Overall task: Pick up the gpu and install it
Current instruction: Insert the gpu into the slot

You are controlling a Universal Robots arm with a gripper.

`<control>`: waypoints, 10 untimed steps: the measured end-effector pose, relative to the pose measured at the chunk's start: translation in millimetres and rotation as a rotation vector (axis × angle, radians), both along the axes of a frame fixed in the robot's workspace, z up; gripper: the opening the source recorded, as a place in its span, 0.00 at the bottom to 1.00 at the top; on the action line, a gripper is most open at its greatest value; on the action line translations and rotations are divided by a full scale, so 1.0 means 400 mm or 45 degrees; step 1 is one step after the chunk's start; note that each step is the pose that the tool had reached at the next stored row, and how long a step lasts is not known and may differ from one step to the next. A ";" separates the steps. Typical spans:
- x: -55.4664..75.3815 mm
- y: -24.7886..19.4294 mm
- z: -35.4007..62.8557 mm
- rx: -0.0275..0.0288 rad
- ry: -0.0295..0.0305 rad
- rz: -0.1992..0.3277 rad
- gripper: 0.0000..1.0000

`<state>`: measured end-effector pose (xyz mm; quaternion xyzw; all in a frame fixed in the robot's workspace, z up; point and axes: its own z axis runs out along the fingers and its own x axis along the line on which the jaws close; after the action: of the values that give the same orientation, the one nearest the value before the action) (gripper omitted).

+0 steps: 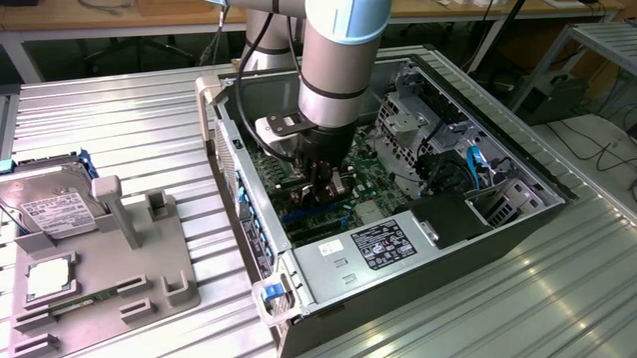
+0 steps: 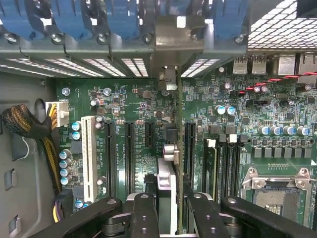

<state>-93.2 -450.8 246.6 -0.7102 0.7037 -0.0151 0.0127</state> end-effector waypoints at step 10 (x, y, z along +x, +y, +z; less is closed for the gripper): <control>0.001 0.000 0.000 0.0002 -0.0001 0.000 0.29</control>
<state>-93.0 -450.7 246.5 -0.7101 0.7038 -0.0150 0.0128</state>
